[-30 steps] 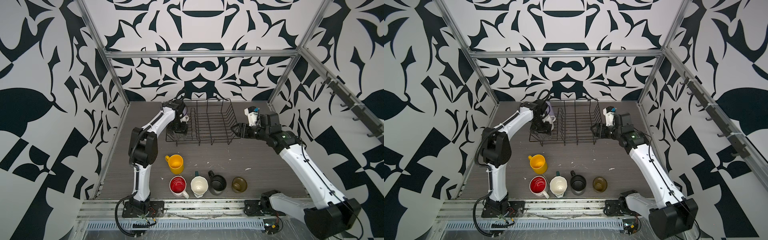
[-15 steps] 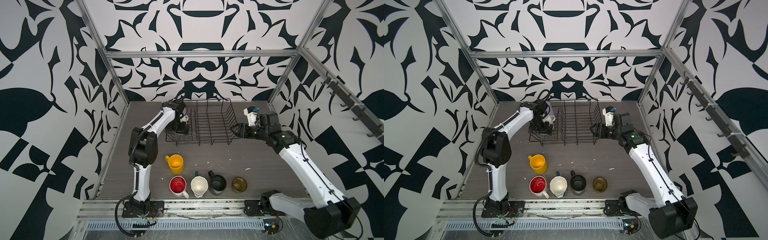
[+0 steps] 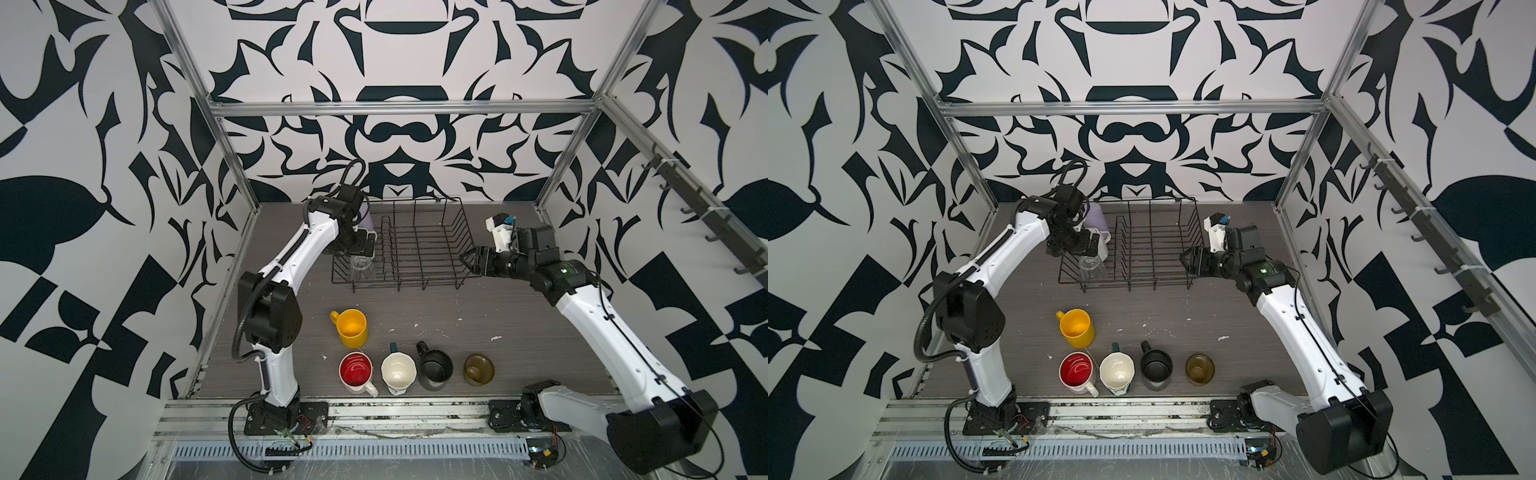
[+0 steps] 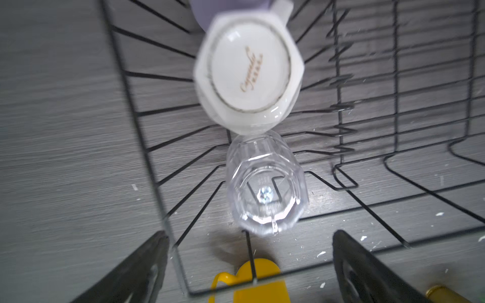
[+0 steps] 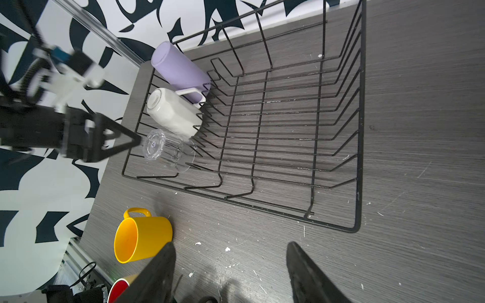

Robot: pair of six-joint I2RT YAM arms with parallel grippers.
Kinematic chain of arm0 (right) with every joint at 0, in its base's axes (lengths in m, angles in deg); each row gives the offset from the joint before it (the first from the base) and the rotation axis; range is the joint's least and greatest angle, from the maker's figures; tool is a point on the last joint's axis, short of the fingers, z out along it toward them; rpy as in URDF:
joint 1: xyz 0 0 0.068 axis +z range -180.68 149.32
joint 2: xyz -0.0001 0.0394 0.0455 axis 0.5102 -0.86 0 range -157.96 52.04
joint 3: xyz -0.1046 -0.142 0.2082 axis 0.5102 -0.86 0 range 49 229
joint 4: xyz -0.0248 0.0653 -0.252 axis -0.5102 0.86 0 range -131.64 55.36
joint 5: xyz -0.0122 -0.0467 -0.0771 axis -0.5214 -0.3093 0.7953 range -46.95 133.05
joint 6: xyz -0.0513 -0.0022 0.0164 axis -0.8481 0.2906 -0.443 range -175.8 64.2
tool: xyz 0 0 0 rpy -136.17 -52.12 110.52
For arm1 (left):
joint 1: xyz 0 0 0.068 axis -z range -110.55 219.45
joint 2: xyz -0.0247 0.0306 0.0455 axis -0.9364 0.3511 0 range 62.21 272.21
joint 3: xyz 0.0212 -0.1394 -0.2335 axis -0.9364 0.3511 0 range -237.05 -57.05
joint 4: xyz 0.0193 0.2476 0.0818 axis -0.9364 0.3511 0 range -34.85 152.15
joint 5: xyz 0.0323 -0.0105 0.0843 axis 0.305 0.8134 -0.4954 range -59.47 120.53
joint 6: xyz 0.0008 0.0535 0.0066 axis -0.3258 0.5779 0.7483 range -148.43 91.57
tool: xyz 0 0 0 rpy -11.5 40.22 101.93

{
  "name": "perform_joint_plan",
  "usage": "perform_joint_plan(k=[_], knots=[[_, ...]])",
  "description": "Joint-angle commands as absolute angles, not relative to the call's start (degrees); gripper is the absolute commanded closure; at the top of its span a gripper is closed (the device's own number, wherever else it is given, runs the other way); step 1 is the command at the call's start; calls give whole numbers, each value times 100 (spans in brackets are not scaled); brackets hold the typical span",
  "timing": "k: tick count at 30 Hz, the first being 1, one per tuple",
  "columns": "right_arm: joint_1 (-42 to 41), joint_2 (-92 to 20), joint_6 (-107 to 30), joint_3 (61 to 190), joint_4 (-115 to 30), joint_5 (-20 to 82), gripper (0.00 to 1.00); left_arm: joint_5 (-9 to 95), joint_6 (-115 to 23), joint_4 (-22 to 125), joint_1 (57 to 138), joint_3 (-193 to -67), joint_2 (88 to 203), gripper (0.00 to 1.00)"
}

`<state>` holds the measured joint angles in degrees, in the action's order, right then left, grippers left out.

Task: Load cups into a dish rack
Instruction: Place the cup upside down at the dish rack.

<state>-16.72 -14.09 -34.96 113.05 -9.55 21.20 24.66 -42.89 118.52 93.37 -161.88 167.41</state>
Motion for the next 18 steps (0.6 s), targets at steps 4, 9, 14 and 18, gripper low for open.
perform_joint_plan(k=[4,9,14,18], knots=[[-1697,-1478,-3567,11395,-1098,2142,31,1954,-4679,12399,9351,-15809,15557,4],[-1691,-1643,-3599,11469,-1171,2125,31,1907,-5267,12785,9361,-14860,14546,7],[-1692,-1804,-3605,11480,-1277,2125,31,2047,-6100,12949,9440,-13909,13577,9],[-1696,-1897,-3638,11459,-1328,2204,31,1974,-6895,12835,9785,-13306,13027,10]])
